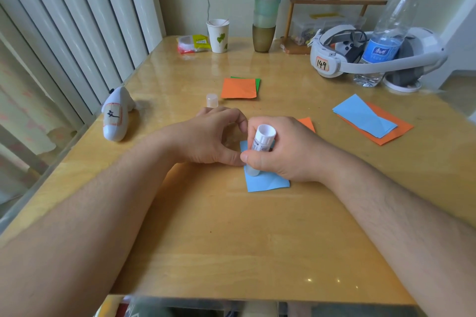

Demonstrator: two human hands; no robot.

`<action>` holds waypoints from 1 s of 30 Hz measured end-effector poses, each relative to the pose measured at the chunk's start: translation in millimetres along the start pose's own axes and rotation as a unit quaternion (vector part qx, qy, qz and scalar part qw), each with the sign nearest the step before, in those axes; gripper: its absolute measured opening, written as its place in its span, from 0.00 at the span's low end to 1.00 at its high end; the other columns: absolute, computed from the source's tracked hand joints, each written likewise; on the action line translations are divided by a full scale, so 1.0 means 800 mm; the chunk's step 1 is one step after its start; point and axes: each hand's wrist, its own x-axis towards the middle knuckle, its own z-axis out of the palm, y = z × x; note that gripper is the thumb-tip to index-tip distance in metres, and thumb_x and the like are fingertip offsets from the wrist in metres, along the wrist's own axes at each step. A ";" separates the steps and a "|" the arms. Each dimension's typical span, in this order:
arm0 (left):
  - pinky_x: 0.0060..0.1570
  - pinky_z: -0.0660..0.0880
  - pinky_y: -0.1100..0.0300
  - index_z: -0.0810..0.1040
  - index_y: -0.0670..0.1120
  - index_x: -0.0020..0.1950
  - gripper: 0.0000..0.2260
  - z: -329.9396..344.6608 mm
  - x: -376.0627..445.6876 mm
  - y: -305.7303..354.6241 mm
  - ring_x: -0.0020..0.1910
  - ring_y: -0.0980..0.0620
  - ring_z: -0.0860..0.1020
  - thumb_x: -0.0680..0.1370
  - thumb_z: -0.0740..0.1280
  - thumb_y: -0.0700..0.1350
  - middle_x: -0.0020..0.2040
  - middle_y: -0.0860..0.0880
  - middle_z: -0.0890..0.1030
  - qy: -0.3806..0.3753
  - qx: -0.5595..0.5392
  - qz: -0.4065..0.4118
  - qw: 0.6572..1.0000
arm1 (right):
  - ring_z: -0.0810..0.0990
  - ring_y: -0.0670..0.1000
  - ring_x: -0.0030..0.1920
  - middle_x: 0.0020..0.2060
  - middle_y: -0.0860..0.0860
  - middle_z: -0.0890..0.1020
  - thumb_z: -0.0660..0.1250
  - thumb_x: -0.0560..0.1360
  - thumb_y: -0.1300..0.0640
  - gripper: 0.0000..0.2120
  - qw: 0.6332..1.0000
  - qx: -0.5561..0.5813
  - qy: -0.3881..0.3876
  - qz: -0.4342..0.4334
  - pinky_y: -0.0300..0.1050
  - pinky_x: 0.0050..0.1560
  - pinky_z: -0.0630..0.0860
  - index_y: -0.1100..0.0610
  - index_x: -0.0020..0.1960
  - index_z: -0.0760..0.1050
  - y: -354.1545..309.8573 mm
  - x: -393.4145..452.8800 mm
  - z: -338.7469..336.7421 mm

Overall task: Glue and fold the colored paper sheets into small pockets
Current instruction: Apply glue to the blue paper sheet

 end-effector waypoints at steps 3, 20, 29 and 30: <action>0.60 0.68 0.60 0.72 0.62 0.56 0.23 0.000 0.001 -0.001 0.58 0.54 0.65 0.68 0.80 0.61 0.49 0.62 0.72 0.000 0.000 0.005 1.000 | 0.68 0.43 0.33 0.30 0.43 0.73 0.76 0.73 0.55 0.13 0.999 -0.028 0.000 0.021 0.38 0.33 0.66 0.57 0.40 0.73 0.002 -0.006 -0.012; 0.52 0.65 0.68 0.72 0.62 0.57 0.23 -0.002 0.000 0.001 0.58 0.54 0.63 0.70 0.80 0.59 0.57 0.59 0.72 -0.009 0.006 0.000 1.000 | 0.68 0.47 0.33 0.30 0.46 0.72 0.73 0.74 0.54 0.13 0.997 -0.041 0.026 0.054 0.47 0.37 0.67 0.58 0.40 0.71 0.024 -0.007 -0.036; 0.59 0.67 0.59 0.72 0.62 0.57 0.24 -0.001 0.001 0.000 0.62 0.53 0.64 0.68 0.80 0.61 0.59 0.60 0.72 -0.003 0.013 -0.003 1.000 | 0.71 0.44 0.35 0.31 0.44 0.75 0.72 0.69 0.52 0.09 0.996 0.077 0.036 -0.023 0.39 0.36 0.69 0.56 0.38 0.74 0.009 -0.003 -0.009; 0.59 0.67 0.59 0.72 0.62 0.58 0.24 -0.001 0.001 0.000 0.62 0.53 0.64 0.68 0.79 0.61 0.60 0.60 0.72 -0.003 0.015 -0.004 1.000 | 0.72 0.43 0.34 0.31 0.42 0.75 0.72 0.69 0.52 0.08 0.997 0.070 0.030 -0.027 0.37 0.36 0.68 0.55 0.38 0.75 0.008 -0.003 -0.006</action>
